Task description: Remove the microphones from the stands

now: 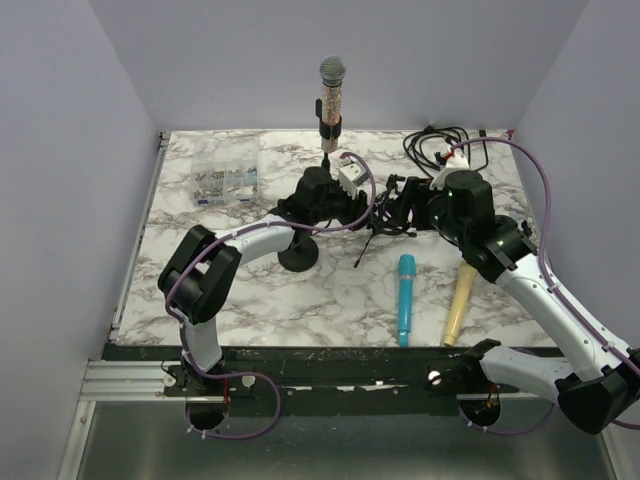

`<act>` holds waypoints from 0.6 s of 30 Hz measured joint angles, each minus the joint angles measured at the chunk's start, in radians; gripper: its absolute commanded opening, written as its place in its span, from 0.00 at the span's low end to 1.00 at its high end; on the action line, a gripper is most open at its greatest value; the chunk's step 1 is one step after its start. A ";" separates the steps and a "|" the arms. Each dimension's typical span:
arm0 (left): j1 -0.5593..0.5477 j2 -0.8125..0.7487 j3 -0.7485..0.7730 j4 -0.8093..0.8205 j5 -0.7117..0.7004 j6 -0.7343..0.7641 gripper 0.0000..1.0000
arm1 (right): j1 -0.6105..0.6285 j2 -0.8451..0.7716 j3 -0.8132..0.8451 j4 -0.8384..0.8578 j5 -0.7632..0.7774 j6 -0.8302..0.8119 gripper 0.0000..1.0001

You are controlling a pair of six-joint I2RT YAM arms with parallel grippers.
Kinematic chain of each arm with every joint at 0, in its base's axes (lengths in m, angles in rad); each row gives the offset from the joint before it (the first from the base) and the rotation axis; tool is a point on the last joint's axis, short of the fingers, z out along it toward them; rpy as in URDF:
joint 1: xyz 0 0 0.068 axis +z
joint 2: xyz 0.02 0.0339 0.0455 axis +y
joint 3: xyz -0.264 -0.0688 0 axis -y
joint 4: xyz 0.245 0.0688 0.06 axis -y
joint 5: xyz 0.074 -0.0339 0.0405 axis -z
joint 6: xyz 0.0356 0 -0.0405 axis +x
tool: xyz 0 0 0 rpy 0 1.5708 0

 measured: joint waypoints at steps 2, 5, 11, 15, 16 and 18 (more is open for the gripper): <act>0.000 0.008 0.005 0.000 0.000 -0.012 0.41 | 0.000 0.000 0.000 0.000 0.000 0.000 0.71; -0.001 0.027 0.029 -0.006 -0.005 -0.035 0.39 | 0.000 0.000 0.000 0.000 0.000 0.000 0.71; -0.005 0.055 0.079 -0.020 -0.026 -0.072 0.37 | 0.000 0.000 0.000 0.000 0.000 0.000 0.71; -0.007 0.058 0.093 -0.047 -0.032 -0.088 0.20 | 0.000 0.000 0.000 0.001 0.000 0.000 0.71; -0.008 0.058 0.097 -0.053 -0.031 -0.092 0.15 | 0.000 0.000 0.000 0.002 0.000 0.001 0.71; -0.011 0.058 0.102 -0.062 -0.032 -0.095 0.06 | 0.000 0.000 0.000 0.002 0.000 0.000 0.71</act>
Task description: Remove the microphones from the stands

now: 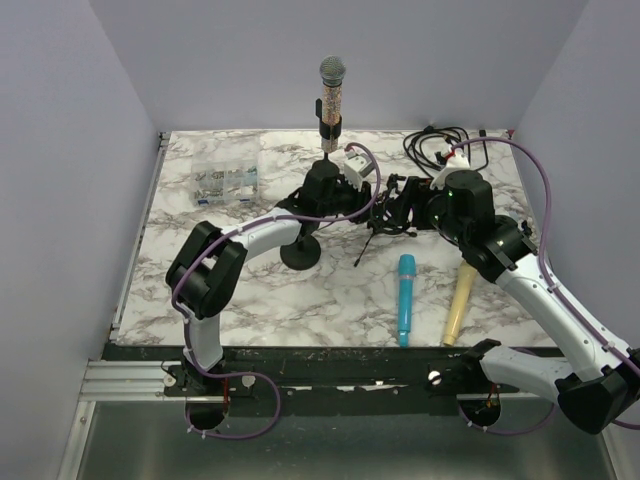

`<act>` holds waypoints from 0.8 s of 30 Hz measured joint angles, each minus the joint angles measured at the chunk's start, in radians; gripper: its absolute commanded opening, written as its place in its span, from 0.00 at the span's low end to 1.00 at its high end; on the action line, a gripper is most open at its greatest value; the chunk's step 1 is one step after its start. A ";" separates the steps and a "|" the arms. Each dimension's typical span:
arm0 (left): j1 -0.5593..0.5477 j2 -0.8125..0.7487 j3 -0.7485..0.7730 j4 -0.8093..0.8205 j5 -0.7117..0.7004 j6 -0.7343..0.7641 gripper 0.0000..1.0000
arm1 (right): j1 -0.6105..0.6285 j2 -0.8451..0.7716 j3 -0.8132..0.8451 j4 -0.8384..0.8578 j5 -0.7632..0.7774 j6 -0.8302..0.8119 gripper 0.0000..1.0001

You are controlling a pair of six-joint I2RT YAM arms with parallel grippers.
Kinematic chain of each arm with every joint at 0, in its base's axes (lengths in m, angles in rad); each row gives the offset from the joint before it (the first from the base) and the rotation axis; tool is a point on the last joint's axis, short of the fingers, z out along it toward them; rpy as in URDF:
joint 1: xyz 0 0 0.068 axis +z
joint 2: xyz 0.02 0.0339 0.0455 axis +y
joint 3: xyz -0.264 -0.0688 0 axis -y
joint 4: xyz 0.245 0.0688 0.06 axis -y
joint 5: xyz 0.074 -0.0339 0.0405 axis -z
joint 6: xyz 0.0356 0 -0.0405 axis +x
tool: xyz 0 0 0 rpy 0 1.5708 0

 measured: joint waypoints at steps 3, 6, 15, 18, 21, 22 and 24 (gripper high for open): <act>0.000 0.002 0.014 -0.026 0.000 -0.015 0.00 | 0.000 0.000 0.000 0.000 0.000 0.000 0.71; 0.000 0.002 0.029 -0.057 0.001 -0.042 0.00 | 0.000 0.000 0.000 0.000 0.000 0.000 0.70; 0.021 0.026 0.097 -0.179 0.064 -0.291 0.00 | 0.000 -0.004 -0.015 0.013 0.002 0.000 0.69; 0.035 0.034 0.097 -0.182 0.098 -0.416 0.00 | 0.000 -0.010 -0.024 0.023 0.005 0.000 0.69; 0.046 0.043 0.085 -0.162 0.130 -0.575 0.00 | 0.000 -0.013 -0.029 0.029 0.005 0.000 0.68; 0.046 0.043 0.077 -0.154 0.134 -0.641 0.00 | 0.000 -0.014 -0.030 0.029 0.005 0.000 0.68; 0.047 0.045 0.069 -0.147 0.141 -0.747 0.00 | 0.000 -0.015 -0.031 0.030 0.005 0.000 0.68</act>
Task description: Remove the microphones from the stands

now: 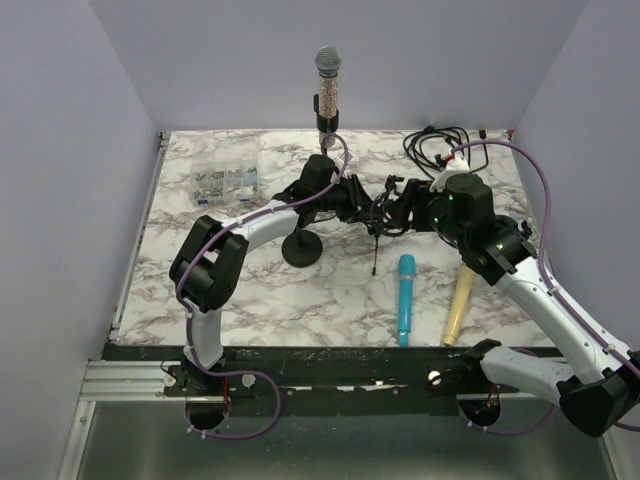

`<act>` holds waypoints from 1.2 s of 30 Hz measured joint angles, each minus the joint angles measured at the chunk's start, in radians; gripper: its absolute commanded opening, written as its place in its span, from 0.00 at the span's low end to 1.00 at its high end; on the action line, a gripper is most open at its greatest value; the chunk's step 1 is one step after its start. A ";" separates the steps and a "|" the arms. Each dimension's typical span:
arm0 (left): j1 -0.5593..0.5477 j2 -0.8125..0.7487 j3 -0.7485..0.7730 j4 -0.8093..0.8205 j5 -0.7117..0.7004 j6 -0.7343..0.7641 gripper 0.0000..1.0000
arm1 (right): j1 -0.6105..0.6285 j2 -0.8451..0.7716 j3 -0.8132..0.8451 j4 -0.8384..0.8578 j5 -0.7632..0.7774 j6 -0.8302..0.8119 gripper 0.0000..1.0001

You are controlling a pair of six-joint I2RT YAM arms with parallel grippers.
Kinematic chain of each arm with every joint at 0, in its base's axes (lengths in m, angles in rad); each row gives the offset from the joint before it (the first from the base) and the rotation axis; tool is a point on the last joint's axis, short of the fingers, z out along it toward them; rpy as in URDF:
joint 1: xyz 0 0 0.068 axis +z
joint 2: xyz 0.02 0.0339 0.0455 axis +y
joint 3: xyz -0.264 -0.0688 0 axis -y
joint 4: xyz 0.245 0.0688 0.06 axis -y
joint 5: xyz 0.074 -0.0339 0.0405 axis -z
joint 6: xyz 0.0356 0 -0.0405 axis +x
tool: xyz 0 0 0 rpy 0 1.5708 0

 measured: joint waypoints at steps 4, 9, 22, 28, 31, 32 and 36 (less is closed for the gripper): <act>0.000 0.003 -0.001 0.010 -0.001 -0.181 0.00 | 0.001 -0.001 0.000 0.000 -0.001 -0.001 0.68; -0.002 0.003 -0.002 0.037 -0.002 -0.320 0.00 | 0.002 0.006 -0.016 -0.010 0.002 -0.002 0.68; -0.015 0.004 -0.029 0.137 -0.008 -0.382 0.51 | 0.002 0.012 -0.020 -0.022 0.002 -0.002 0.75; -0.015 -0.013 -0.060 0.160 -0.021 -0.293 0.67 | 0.002 0.012 -0.020 -0.039 0.008 -0.001 0.78; -0.015 -0.032 -0.087 0.177 -0.026 -0.253 0.68 | 0.002 0.012 -0.020 -0.041 0.008 -0.001 0.79; -0.015 -0.037 -0.093 0.180 -0.027 -0.240 0.68 | 0.002 0.012 -0.020 -0.041 0.008 -0.001 0.79; -0.015 -0.062 -0.126 0.186 -0.032 -0.193 0.71 | 0.002 0.014 -0.020 -0.043 0.009 -0.001 0.80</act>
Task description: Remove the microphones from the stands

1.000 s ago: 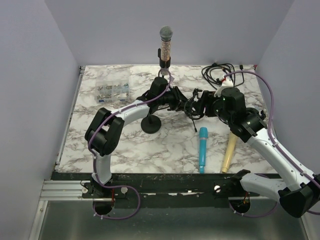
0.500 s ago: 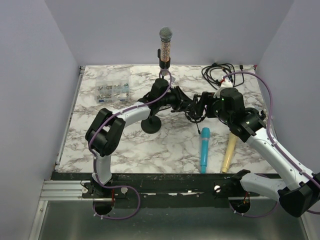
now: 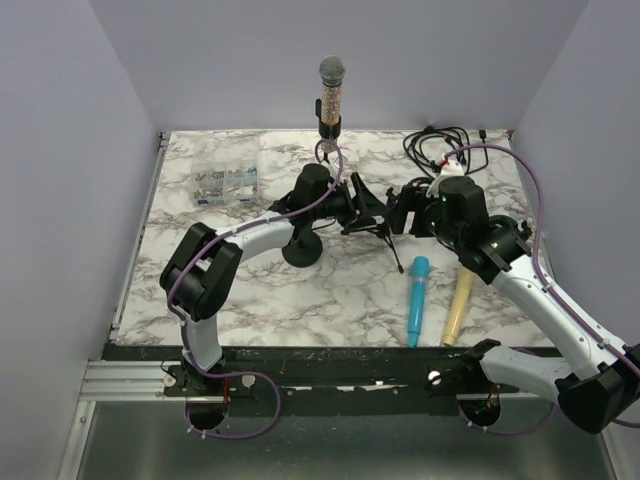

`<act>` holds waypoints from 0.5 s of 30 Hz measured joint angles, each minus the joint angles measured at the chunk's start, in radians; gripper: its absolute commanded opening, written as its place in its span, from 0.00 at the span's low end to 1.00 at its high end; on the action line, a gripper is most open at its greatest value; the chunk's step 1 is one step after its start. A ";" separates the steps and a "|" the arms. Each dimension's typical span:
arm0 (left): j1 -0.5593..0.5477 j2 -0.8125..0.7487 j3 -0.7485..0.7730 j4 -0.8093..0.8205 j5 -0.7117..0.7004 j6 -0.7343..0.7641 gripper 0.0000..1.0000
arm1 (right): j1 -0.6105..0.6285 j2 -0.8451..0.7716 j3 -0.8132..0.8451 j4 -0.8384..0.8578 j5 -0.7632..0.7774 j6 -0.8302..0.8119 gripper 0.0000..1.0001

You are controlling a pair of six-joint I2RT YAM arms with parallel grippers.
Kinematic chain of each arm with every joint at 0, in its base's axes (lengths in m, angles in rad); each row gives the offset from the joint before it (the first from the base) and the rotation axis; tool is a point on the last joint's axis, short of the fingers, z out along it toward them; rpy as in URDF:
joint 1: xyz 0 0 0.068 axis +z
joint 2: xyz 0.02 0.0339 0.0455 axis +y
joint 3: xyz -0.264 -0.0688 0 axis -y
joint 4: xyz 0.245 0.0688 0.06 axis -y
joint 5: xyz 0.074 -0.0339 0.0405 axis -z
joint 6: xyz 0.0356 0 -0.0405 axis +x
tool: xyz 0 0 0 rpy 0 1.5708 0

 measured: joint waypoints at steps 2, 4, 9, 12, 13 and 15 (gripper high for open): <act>0.000 -0.019 -0.018 -0.008 -0.006 0.037 0.73 | 0.000 0.002 0.000 -0.003 0.002 0.000 0.80; -0.001 -0.035 -0.026 -0.021 -0.010 0.072 0.74 | 0.000 0.003 0.000 -0.005 0.003 0.000 0.80; -0.016 -0.077 -0.018 -0.064 -0.013 0.169 0.74 | 0.000 0.002 0.000 -0.005 0.008 0.000 0.80; -0.037 -0.099 0.016 -0.104 -0.013 0.227 0.74 | 0.000 -0.002 0.000 -0.005 0.014 0.001 0.80; -0.045 -0.108 0.032 -0.120 -0.022 0.249 0.74 | 0.000 -0.007 0.000 -0.008 0.017 0.001 0.80; -0.047 -0.121 0.054 -0.145 -0.023 0.276 0.74 | 0.000 -0.024 0.000 -0.010 0.022 0.004 0.80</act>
